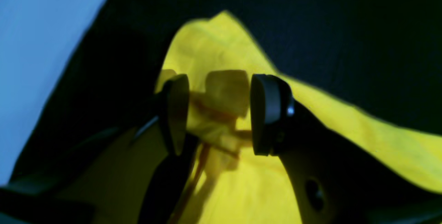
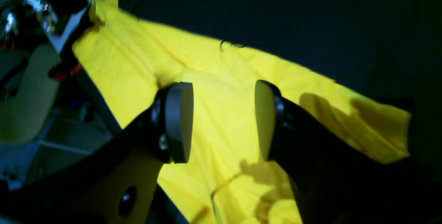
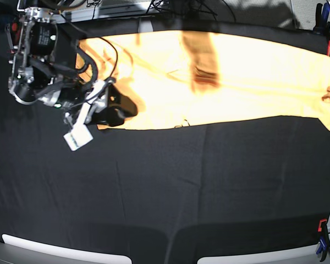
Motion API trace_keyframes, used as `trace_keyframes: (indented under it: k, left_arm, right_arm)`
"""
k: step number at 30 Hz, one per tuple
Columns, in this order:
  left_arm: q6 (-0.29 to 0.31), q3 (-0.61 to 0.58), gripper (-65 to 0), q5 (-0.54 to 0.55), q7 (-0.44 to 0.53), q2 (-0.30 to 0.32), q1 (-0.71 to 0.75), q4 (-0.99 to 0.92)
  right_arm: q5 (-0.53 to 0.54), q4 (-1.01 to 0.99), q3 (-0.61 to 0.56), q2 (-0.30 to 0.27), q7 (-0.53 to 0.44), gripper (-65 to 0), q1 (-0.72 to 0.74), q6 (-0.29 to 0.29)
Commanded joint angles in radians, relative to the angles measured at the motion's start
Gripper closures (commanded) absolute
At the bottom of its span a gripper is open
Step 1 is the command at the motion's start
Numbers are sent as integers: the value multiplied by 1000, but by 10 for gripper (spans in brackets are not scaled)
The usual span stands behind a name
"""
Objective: Layout the t-shirt on the table in an organized manner, then fold the t-shirt properly
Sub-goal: 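Lift the shirt side edges and fold them inward with both grippers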
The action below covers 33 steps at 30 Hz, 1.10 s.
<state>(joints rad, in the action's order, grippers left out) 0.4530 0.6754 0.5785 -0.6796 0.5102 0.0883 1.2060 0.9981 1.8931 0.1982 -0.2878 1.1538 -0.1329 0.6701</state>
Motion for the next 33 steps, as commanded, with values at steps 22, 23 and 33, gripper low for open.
trace_keyframes:
  k: [22, 23, 33]
  left_arm:
    - [233, 9, -243, 284, -192, 20, -8, -146]
    - [233, 9, -225, 288, -185, 20, -8, -146]
    - [167, 9, 0, 287, -59, 20, -8, -146]
  right_arm:
    - [23, 14, -35, -8, -21, -278, 14, 5]
    - [23, 14, -35, -8, -21, -278, 14, 5]
    - [23, 14, -35, -9, -21, -278, 14, 5]
